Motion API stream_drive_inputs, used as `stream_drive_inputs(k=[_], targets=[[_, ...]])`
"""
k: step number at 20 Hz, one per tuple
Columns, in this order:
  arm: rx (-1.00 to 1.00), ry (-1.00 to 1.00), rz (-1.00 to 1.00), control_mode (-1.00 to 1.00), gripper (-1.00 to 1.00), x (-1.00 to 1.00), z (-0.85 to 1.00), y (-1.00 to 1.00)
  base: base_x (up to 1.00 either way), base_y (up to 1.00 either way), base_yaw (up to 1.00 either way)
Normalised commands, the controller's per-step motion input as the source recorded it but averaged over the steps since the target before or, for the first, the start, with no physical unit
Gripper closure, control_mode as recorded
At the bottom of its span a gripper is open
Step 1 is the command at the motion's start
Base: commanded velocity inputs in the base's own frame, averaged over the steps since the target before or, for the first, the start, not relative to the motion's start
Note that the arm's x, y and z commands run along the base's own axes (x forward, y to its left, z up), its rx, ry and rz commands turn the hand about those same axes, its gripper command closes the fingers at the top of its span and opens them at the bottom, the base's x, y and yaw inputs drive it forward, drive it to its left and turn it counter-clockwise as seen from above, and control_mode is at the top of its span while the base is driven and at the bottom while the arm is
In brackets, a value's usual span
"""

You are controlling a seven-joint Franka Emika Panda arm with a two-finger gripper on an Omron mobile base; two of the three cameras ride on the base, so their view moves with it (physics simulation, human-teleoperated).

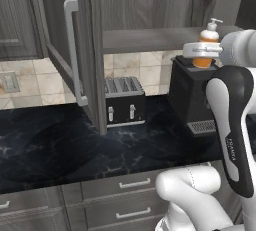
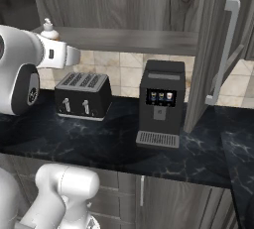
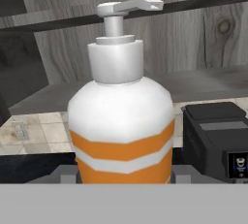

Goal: Open the cabinet. Pick the soap dispenser and place it next to the sink. Then close the cabinet.

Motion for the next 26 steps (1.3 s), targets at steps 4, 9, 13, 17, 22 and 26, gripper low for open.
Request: stream_drive_inputs(k=[4, 9, 13, 17, 22, 26], targets=[[0.0, 0.0, 0.0, 1.0, 1.0, 0.0, 0.0, 0.0, -0.32, 0.0, 0.0], [0.0, 0.0, 0.0, 1.0, 1.0, 0.0, 0.0, 0.0, -0.99, 0.0, 0.0], [0.0, 0.0, 0.0, 1.0, 1.0, 0.0, 0.0, 0.0, -0.77, 0.0, 0.0], [0.0, 0.0, 0.0, 1.0, 1.0, 0.0, 0.0, 0.0, -0.94, 0.0, 0.0], [0.0, 0.0, 0.0, 1.0, 1.0, 0.0, 0.0, 0.0, -0.74, 0.0, 0.0], [0.0, 0.0, 0.0, 1.0, 1.0, 0.0, 0.0, 0.0, -0.7, 0.0, -0.28]])
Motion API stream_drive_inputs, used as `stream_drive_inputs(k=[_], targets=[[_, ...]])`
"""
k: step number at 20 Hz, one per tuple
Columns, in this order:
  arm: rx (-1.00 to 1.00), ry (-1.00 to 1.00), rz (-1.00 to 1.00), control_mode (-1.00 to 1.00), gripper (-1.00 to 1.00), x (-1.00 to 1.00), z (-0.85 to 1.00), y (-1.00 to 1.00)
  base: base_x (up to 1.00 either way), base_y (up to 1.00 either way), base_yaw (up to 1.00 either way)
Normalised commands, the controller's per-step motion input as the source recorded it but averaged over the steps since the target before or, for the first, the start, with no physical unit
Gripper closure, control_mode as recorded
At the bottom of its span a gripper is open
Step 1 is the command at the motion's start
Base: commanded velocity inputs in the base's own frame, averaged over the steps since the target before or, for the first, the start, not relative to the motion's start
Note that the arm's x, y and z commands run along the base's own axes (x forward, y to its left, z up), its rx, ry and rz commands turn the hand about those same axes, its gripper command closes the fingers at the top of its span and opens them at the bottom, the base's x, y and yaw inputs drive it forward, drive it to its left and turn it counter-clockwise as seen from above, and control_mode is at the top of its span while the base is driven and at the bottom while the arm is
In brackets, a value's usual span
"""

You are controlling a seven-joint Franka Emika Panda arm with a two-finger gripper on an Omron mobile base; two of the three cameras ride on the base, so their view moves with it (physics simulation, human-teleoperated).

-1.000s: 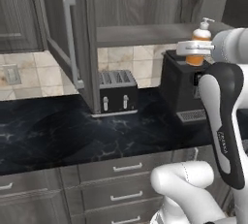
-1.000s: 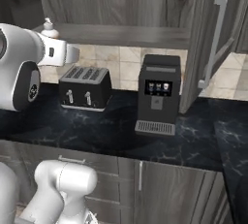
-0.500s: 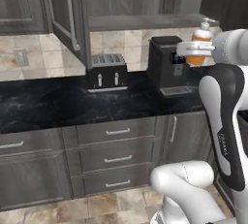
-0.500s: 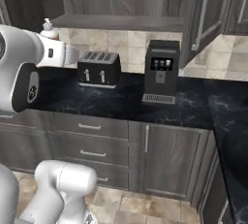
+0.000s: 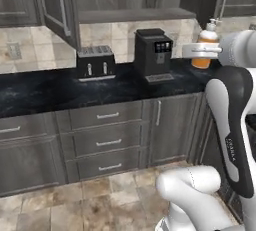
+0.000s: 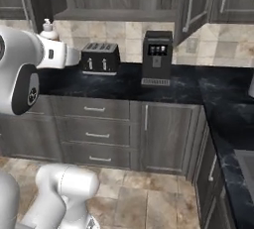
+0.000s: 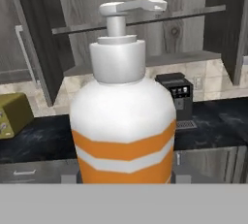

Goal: Open the cabinet. Pick the soap dispenser and place it next to the sink. Then close the cabinet.

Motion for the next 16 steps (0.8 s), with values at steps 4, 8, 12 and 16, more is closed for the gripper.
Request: stream_drive_inputs(k=[4, 8, 12, 16], targets=[[0.0, 0.0, 0.0, 1.0, 1.0, 0.0, 0.0, 0.0, -0.62, 0.0, -0.74], [0.0, 0.0, 0.0, 1.0, 1.0, 0.0, 0.0, 0.0, -0.35, -0.07, -0.94], [0.0, 0.0, 0.0, 1.0, 1.0, 0.0, 0.0, 0.0, -0.15, -0.13, -1.0], [0.0, 0.0, 0.0, 1.0, 1.0, 0.0, 0.0, 0.0, -0.07, -0.22, -1.0]])
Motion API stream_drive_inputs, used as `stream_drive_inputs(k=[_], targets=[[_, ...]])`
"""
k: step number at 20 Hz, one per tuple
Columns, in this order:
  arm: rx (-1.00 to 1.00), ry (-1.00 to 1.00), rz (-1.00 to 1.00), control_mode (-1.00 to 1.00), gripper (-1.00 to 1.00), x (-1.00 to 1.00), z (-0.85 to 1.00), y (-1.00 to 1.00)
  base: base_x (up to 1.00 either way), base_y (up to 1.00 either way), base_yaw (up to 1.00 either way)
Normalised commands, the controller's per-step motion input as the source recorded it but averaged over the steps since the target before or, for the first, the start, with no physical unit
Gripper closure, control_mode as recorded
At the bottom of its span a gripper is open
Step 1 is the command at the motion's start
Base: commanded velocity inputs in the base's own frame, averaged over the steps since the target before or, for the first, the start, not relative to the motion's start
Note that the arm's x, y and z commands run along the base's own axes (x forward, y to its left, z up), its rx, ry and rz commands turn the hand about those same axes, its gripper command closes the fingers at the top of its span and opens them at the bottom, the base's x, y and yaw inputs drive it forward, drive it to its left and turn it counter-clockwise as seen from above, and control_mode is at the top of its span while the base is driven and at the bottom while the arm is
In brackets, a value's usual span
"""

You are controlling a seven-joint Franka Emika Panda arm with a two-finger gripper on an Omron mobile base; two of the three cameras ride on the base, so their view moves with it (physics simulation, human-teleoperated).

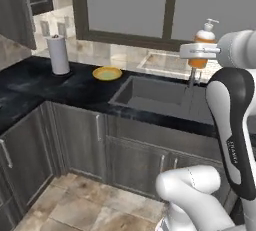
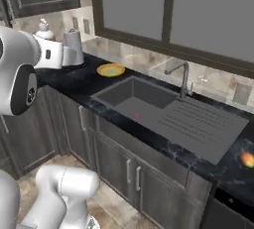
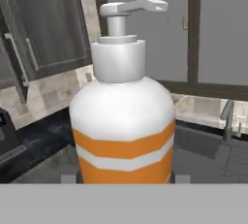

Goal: Open the cabinet. Pick the soap dispenser and place it next to the sink. Then close the cabinet.

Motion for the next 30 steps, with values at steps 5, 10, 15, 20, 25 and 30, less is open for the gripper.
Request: stream_drive_inputs(k=[5, 10, 15, 20, 25, 30], targets=[[0.0, 0.0, 0.0, 1.0, 1.0, 0.0, 0.0, 0.0, 0.0, -0.18, -0.96], [0.0, 0.0, 0.0, 1.0, 1.0, 0.0, 0.0, 0.0, 0.0, 0.01, -0.74], [0.0, 0.0, 0.0, 1.0, 1.0, 0.0, 0.0, 0.0, 0.0, 0.0, -0.39], [0.0, 0.0, 0.0, 1.0, 1.0, 0.0, 0.0, 0.0, 0.14, -0.36, -0.16], [0.0, 0.0, 0.0, 1.0, 1.0, 0.0, 0.0, 0.0, 0.7, -0.44, -0.02], [0.0, 0.0, 0.0, 1.0, 1.0, 0.0, 0.0, 0.0, 0.76, -0.36, 0.02]])
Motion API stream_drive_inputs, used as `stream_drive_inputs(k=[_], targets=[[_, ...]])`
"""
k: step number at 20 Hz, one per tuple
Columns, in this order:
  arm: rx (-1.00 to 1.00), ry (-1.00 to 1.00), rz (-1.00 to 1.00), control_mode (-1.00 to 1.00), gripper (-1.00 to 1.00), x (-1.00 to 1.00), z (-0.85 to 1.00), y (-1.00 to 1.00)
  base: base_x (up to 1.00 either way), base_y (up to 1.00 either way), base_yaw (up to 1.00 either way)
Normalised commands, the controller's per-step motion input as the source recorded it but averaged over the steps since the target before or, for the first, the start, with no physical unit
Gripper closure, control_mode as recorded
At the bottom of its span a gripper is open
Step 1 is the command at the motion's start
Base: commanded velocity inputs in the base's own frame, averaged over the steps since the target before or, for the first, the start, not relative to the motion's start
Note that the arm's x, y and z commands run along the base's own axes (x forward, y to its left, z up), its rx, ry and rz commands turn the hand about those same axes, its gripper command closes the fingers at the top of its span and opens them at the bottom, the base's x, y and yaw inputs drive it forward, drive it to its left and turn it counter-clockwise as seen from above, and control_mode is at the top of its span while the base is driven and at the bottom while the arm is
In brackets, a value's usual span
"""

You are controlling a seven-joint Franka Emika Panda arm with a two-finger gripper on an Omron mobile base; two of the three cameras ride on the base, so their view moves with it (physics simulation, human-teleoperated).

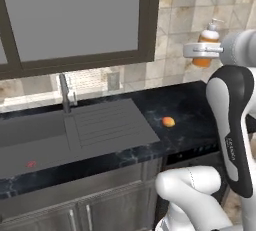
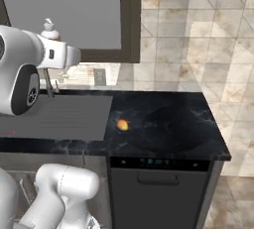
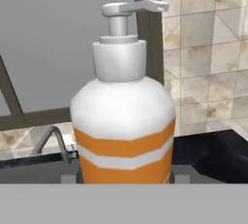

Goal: Open the cabinet. Pick the soap dispenser and place it next to the sink. Then close the cabinet.

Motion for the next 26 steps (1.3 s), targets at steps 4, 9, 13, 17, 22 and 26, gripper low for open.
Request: stream_drive_inputs(k=[4, 9, 13, 17, 22, 26], targets=[[0.0, 0.0, 0.0, 1.0, 1.0, 0.0, 0.0, 0.0, 0.63, -0.04, 0.11], [0.0, 0.0, 0.0, 1.0, 1.0, 0.0, 0.0, 0.0, 0.41, -0.07, 0.18], [0.0, 0.0, 0.0, 1.0, 1.0, 0.0, 0.0, 0.0, 0.02, -0.05, 0.03], [0.0, 0.0, 0.0, 1.0, 1.0, 0.0, 0.0, 0.0, 0.02, -0.01, -0.01], [0.0, 0.0, 0.0, 1.0, 1.0, 0.0, 0.0, 0.0, 0.0, 0.0, -0.02], [0.0, 0.0, 0.0, 1.0, 1.0, 0.0, 0.0, 0.0, 0.0, 0.0, 0.0]])
